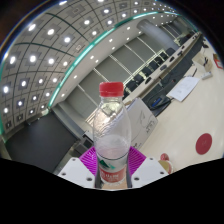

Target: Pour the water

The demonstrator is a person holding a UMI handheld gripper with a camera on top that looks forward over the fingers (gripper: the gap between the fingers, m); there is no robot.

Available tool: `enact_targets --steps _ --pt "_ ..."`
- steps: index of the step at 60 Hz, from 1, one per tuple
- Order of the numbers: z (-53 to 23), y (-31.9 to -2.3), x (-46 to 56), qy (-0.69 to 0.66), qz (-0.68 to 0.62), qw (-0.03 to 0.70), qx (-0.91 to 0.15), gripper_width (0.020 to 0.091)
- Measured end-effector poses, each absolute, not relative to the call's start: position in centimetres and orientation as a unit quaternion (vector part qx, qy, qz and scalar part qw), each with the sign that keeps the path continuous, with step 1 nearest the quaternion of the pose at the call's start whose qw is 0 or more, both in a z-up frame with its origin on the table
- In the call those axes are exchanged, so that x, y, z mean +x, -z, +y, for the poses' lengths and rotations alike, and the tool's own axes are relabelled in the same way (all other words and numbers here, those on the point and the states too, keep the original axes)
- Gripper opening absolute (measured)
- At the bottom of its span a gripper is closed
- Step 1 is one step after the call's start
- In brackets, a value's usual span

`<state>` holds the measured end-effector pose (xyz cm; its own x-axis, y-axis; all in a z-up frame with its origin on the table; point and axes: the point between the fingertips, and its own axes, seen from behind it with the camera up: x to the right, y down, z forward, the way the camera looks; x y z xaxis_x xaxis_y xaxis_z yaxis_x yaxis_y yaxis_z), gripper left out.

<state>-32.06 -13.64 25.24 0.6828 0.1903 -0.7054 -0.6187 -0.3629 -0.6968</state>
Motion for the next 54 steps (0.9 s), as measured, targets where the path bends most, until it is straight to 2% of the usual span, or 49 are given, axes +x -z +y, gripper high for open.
enact_targets --steps 7,14,23,31,41,44,51,52,54 --pt "-12.4 -25.6 -26.3 -0.25 0.066 0.605 -0.753 0.036" --pt "-11.2 -23.7 -20.0 -0.132 -0.007 0.634 -0.762 0.0358" --pt "-9.4 -17.9 -14.7 -0.053 -0.074 0.621 -0.778 0.036" --pt "-8.6 -12.4 -12.2 -0.058 -0.082 0.592 -0.8 0.036" --pt "-9.1 -7.8 -9.8 -0.064 -0.09 0.566 -0.817 0.0368" --pt "-9.4 -7.5 -9.4 -0.079 -0.082 0.574 -0.811 0.0412" --pt "-9.7 -7.1 -9.6 -0.095 -0.082 0.56 -0.819 0.057" --pt "-9.9 -6.8 -9.7 -0.098 -0.082 0.552 -0.824 0.0624" --pt "-10.5 -6.3 -9.9 -0.108 -0.08 0.535 -0.834 0.0783"
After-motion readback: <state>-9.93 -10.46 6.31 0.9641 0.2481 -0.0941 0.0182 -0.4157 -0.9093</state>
